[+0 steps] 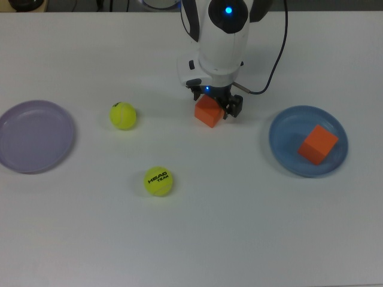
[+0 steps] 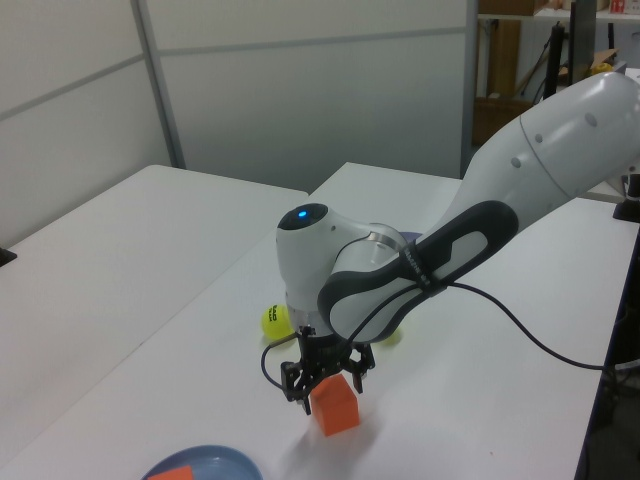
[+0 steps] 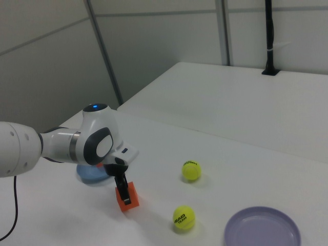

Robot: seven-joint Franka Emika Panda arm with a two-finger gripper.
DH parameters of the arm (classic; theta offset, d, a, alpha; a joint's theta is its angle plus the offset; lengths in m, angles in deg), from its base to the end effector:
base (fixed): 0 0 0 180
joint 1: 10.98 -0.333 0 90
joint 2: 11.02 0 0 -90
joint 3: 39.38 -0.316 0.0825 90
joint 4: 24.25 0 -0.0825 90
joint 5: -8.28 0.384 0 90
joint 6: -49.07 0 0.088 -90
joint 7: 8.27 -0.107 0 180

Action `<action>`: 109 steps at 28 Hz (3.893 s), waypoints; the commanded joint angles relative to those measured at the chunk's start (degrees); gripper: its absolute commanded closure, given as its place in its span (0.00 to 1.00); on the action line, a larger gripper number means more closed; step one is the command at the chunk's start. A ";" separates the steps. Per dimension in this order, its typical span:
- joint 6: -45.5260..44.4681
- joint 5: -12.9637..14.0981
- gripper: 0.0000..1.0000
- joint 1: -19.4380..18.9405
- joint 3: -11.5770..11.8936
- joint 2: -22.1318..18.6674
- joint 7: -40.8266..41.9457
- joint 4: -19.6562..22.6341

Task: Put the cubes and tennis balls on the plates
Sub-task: 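Carry the second cube to the blue plate and stack it on the first, then open the gripper and raise it away from the stacked cubes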

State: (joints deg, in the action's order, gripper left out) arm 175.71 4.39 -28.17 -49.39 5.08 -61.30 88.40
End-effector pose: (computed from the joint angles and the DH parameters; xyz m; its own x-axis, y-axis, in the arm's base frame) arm 0.5383 0.2697 0.3299 0.9148 -0.4037 -0.0152 -0.4032 -0.9147 0.0284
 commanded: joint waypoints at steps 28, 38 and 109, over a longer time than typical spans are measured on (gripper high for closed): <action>1.16 -1.20 1.00 -5.84 -3.35 -0.02 4.07 -19.92; 7.13 -4.37 1.00 -11.90 -3.35 6.31 3.89 -23.27; -22.14 6.71 0.00 -5.41 16.85 -10.65 26.12 -19.84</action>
State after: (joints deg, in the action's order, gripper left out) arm 154.44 9.17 -35.39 -36.42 -3.86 -39.60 65.00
